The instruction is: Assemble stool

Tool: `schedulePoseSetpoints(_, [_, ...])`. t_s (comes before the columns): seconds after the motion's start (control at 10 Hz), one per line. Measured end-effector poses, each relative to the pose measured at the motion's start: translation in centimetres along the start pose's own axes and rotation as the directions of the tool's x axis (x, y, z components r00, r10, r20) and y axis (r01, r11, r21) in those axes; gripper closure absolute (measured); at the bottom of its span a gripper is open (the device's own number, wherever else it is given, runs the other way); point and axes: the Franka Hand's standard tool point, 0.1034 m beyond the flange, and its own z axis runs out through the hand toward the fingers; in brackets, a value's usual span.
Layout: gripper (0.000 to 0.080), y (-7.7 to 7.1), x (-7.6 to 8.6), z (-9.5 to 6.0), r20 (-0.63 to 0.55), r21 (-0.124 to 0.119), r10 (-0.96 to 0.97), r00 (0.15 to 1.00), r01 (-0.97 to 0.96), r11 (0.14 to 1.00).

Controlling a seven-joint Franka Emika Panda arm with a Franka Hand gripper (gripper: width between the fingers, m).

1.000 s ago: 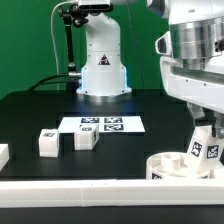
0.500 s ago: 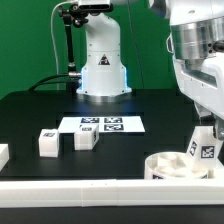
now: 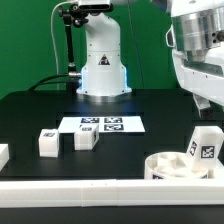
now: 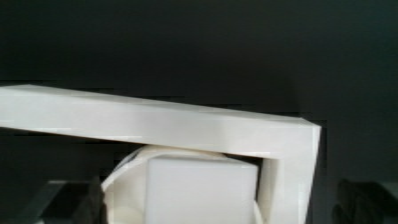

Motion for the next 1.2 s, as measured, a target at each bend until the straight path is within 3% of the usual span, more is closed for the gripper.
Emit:
schedulePoseSetpoints(0.3, [0.0150, 0.11, -0.03, 0.11, -0.002, -0.006, -0.263, 0.965, 0.263, 0.965])
schedulePoseSetpoints(0.5, [0.0150, 0.58, -0.38, 0.16, -0.007, -0.052, -0.514, 0.857, 0.513, 0.857])
schedulePoseSetpoints(0.9, [0.0150, 0.09, -0.41, -0.28, 0.001, -0.051, -0.797, 0.604, 0.796, 0.603])
schedulePoseSetpoints(1.2, [0.0150, 0.08, -0.33, -0.25, 0.008, -0.050, -0.876, 0.483, 0.875, 0.482])
